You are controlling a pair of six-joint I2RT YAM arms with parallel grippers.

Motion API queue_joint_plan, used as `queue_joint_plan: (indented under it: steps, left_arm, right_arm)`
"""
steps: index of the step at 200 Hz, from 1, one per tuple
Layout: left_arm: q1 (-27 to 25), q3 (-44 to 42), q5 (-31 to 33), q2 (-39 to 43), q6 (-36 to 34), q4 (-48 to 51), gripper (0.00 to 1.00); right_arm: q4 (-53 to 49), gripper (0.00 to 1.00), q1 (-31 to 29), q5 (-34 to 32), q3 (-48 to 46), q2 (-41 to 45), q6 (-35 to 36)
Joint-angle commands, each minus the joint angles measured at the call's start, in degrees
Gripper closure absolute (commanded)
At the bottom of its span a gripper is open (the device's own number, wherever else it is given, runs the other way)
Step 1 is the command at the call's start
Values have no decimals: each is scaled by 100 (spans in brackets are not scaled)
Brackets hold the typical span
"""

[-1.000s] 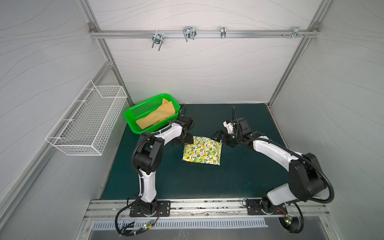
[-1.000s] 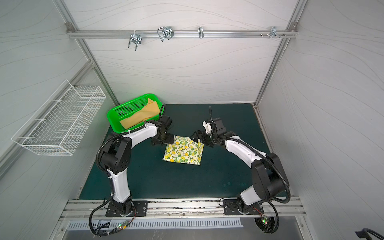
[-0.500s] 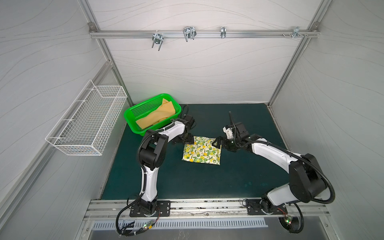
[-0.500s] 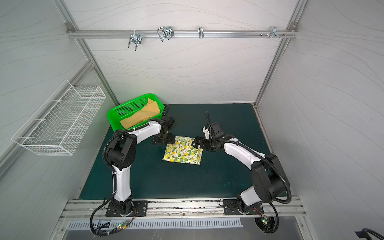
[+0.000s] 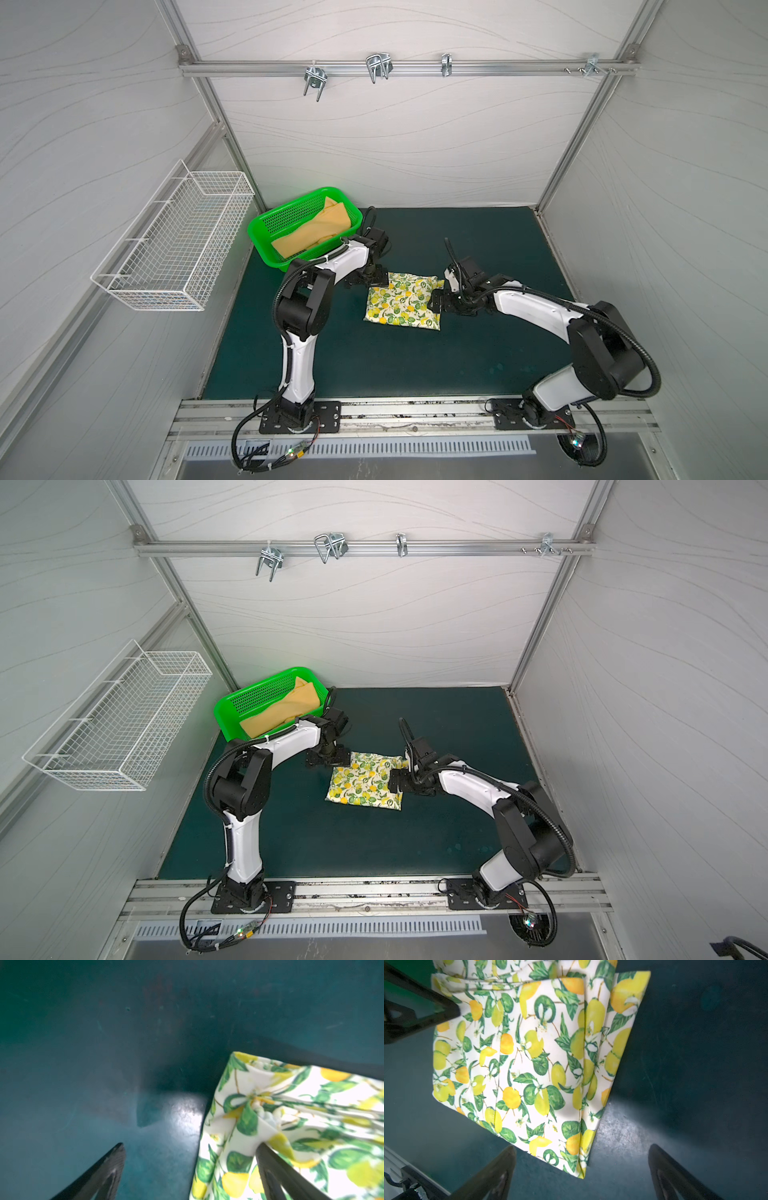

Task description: Fold and stack the skirts

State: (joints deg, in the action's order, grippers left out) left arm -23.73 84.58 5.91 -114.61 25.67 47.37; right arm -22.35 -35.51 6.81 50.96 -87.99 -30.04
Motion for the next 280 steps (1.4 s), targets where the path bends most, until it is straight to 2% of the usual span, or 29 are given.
queue_joint_plan:
  steps: [1,35,93,136,170,185,205,228,236,240,280]
  left_arm:
    - [8,-13,-148,748,51,-114,1]
    - [8,-226,-275,1529,121,-195,1]
    - [8,-1389,-511,2755,408,-991,1]
    - [14,-1943,-693,3201,517,-1285,1]
    - [17,-2296,-775,3528,571,-1506,1]
    - [17,-2415,-802,3631,580,-1571,1]
    - [17,-2513,-791,3729,580,-1590,1]
    - [17,-2594,-800,3820,571,-1600,1]
    - [17,-2625,-800,3855,562,-1608,1]
    - [17,-2639,-799,3873,562,-1609,1]
    - [17,-2752,-797,4057,553,-1652,1]
  right_arm:
    - [15,1,-53,-69,33,-205,24]
    - [103,1,-66,-44,172,-503,62]
    - [173,3,-112,-14,500,-1098,16]
    - [441,10,-194,119,531,-1486,-180]
    - [682,23,-231,218,523,-1710,-330]
    - [773,35,-232,272,530,-1789,-385]
    - [864,46,-232,355,568,-1887,-450]
    - [899,67,-229,374,632,-1928,-484]
    - [863,81,-220,357,679,-1935,-461]
    - [813,85,-208,338,713,-1941,-460]
    - [198,97,-28,110,1291,-2136,3]
